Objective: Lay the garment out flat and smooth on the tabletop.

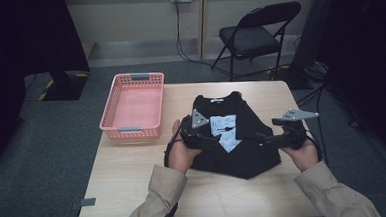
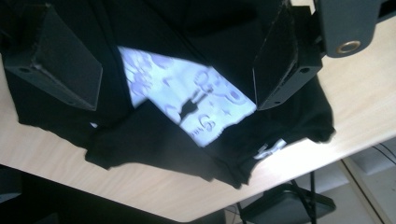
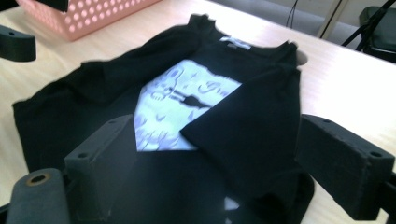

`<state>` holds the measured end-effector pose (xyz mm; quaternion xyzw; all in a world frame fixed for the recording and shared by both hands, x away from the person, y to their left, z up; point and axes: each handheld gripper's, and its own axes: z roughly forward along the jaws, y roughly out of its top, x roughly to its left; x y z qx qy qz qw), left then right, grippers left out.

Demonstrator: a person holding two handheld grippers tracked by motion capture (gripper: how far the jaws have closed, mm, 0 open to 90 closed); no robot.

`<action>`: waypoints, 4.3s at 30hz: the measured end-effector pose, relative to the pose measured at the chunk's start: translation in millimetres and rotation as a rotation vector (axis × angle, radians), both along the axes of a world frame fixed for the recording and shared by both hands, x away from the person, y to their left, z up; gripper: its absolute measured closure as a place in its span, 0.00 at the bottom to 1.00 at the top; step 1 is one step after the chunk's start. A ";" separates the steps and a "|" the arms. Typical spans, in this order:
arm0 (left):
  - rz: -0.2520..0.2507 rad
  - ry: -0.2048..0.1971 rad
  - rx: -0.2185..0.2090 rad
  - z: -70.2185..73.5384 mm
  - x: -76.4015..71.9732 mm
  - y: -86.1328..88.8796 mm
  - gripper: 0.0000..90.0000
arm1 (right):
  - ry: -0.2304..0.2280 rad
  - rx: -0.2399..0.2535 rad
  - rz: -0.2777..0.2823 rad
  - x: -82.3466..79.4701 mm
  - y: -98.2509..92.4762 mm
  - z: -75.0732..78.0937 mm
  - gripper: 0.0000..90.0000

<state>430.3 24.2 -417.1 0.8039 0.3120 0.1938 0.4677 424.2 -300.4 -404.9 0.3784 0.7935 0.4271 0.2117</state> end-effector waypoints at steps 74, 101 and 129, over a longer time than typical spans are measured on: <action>-0.019 0.086 0.076 -94.1 -49.0 41.0 0.13 | 0.080 -0.204 0.183 5.1 41.9 -59.8 0.24; -0.019 0.085 0.076 -94.2 -49.1 40.9 0.13 | 0.152 -0.190 0.109 68.2 60.1 -68.6 0.69; -0.018 0.086 0.076 -94.2 -49.1 40.9 0.13 | 0.101 -0.140 0.048 71.8 38.5 -41.7 0.94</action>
